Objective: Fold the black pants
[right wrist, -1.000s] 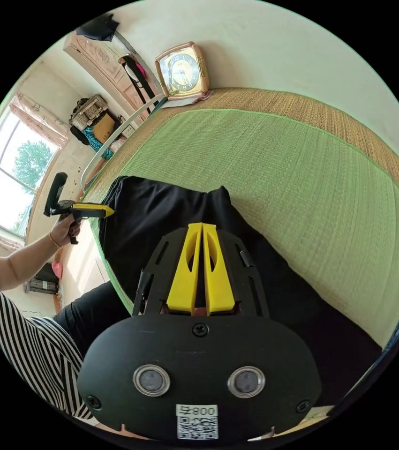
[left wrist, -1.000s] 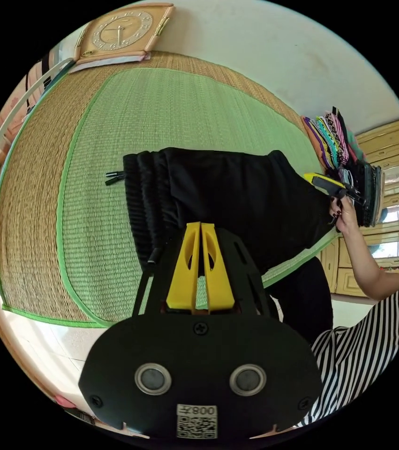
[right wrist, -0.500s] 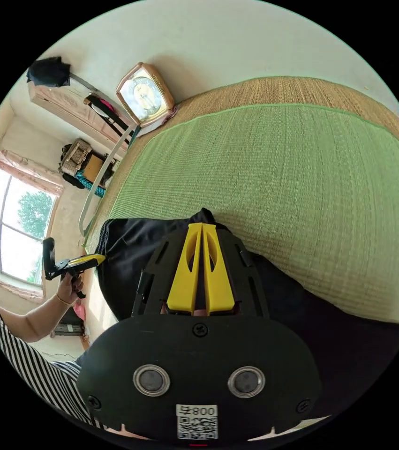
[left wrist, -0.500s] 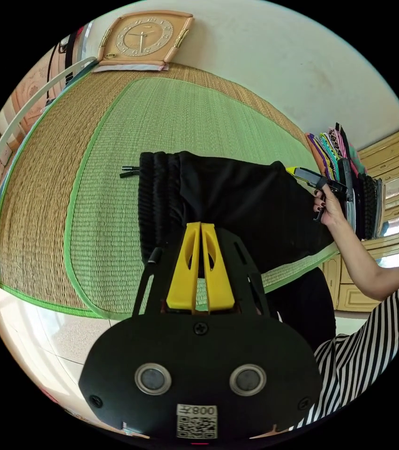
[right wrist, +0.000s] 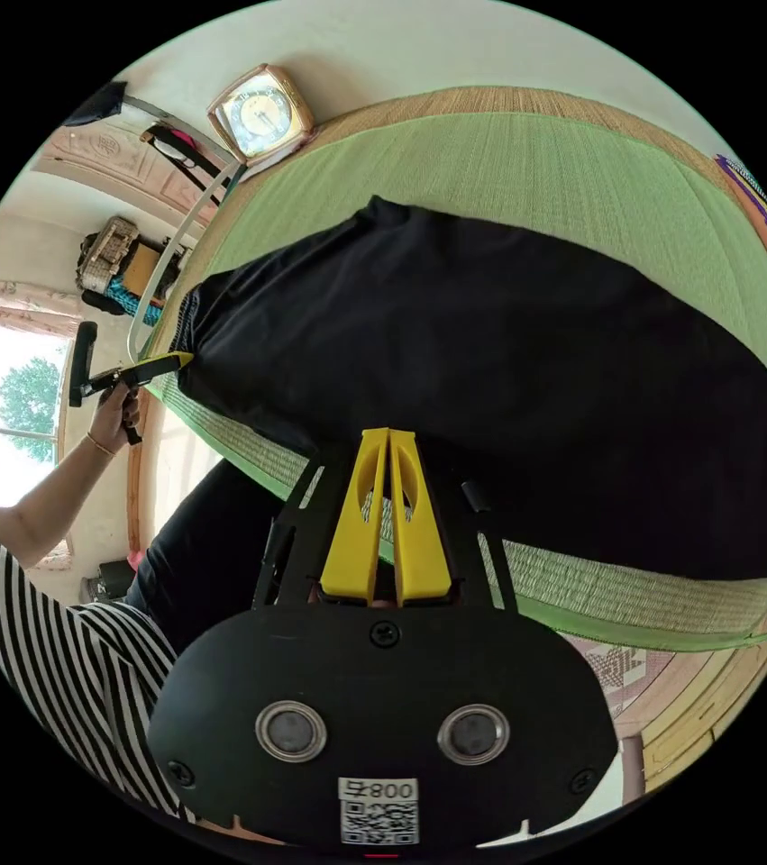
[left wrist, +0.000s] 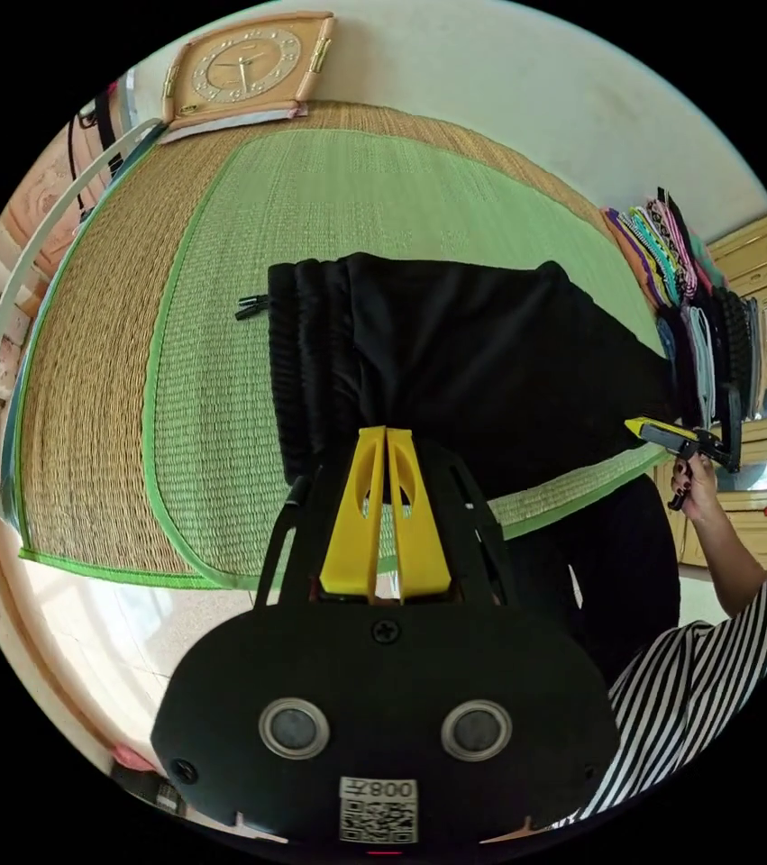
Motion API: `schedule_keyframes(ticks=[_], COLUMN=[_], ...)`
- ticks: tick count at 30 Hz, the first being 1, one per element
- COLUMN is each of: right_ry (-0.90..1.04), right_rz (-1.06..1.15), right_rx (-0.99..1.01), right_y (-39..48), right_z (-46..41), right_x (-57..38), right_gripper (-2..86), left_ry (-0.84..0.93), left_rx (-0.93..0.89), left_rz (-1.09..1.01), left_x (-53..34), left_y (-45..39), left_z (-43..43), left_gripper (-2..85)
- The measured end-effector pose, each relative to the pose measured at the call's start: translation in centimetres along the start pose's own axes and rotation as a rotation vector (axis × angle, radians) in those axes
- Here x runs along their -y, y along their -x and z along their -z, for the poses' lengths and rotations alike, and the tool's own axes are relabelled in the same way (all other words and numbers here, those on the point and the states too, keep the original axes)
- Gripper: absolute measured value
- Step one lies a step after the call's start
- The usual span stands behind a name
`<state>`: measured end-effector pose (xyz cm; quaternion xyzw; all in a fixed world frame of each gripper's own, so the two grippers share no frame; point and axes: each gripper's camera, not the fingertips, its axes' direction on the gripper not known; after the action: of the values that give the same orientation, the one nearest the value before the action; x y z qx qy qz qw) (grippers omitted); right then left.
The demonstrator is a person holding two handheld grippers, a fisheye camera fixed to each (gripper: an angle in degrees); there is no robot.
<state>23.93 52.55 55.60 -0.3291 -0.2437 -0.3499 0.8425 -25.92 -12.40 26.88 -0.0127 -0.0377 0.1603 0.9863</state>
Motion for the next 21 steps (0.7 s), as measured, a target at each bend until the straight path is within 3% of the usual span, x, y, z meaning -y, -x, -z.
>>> schedule_keyframes(ticks=[7,13,21], right_ry=[0.035,0.018,-0.138], right_rz=[0.024,0.068,-0.205], right_rx=[0.049,0.008,-0.094], right_y=[3.4,6.9,-1.2], right_z=[-1.6,-1.2,4.1], right_x=[0.7,0.1,-4.1], right_gripper=[0.1,0.1,0.1], left_ry=[0.067,-0.027,-0.138], left_rx=[0.244,0.183,0.022], left_rz=[-0.051,0.034,-0.075], left_x=[0.0,-0.3,1.1], left_y=[-2.3,-3.0,-10.2], left_z=[-1.6,-1.3,-3.3], left_gripper=[0.0,0.0,0.0])
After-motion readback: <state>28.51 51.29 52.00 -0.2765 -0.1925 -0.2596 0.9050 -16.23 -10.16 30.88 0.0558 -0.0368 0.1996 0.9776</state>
